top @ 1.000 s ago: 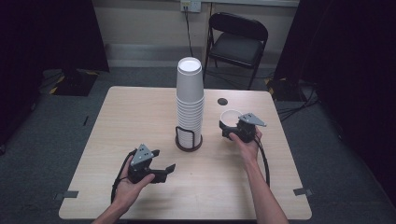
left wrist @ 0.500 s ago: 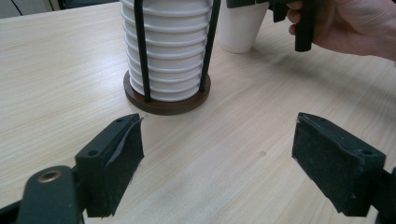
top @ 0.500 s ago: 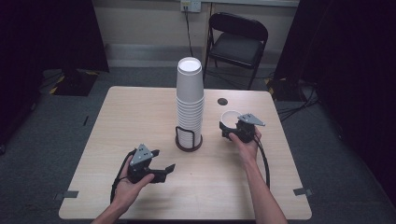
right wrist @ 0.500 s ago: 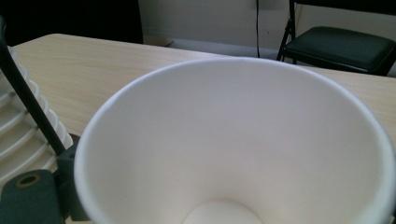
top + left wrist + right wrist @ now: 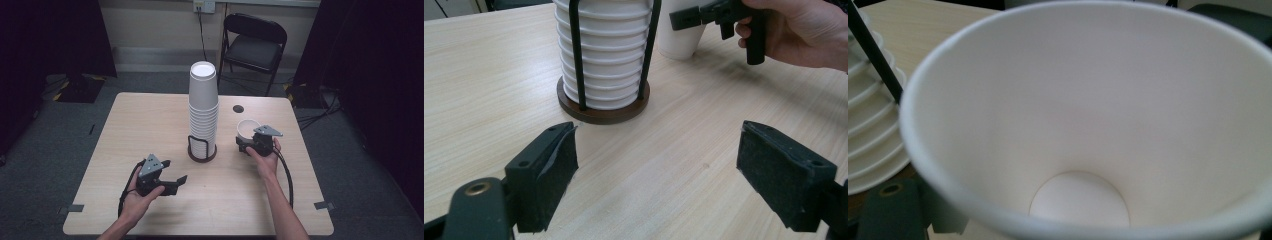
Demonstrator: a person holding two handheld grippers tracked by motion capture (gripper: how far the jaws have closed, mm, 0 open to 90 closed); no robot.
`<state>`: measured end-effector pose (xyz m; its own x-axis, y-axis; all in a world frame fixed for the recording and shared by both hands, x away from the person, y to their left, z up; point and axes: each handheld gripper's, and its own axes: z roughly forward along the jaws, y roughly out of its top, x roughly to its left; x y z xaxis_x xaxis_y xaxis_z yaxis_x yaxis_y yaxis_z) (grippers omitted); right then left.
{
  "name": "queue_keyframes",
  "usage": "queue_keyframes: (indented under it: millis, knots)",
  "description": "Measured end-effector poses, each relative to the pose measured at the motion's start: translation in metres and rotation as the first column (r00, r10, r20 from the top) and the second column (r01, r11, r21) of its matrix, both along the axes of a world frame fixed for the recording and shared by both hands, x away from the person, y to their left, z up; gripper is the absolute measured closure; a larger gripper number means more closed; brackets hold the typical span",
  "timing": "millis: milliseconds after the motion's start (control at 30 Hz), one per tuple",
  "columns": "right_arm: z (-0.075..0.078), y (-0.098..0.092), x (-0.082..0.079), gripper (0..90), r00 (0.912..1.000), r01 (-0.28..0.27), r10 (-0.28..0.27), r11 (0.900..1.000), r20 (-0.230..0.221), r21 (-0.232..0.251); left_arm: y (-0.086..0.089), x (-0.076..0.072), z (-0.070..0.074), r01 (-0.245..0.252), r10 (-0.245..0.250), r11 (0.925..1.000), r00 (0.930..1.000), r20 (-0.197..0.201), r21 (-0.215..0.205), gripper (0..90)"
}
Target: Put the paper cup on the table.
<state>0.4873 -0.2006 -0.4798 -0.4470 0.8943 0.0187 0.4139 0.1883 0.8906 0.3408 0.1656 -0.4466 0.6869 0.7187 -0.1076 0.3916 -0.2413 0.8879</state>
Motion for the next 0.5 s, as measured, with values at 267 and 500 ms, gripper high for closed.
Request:
queue_keyframes:
  millis: [267,500]
  knots:
    - [-0.014,-0.006,-0.011,13.1,0.9991,0.007,-0.008,1.0,-0.042,-0.029,0.0,0.001,0.0,-0.005,0.005,1.0,1.0,0.0,0.006,16.3]
    - [-0.012,-0.013,-0.023,13.1,0.9988,0.004,-0.005,1.0,-0.05,-0.024,0.001,0.001,-0.001,-0.018,0.018,0.9997,0.9998,0.0,0.015,16.4]
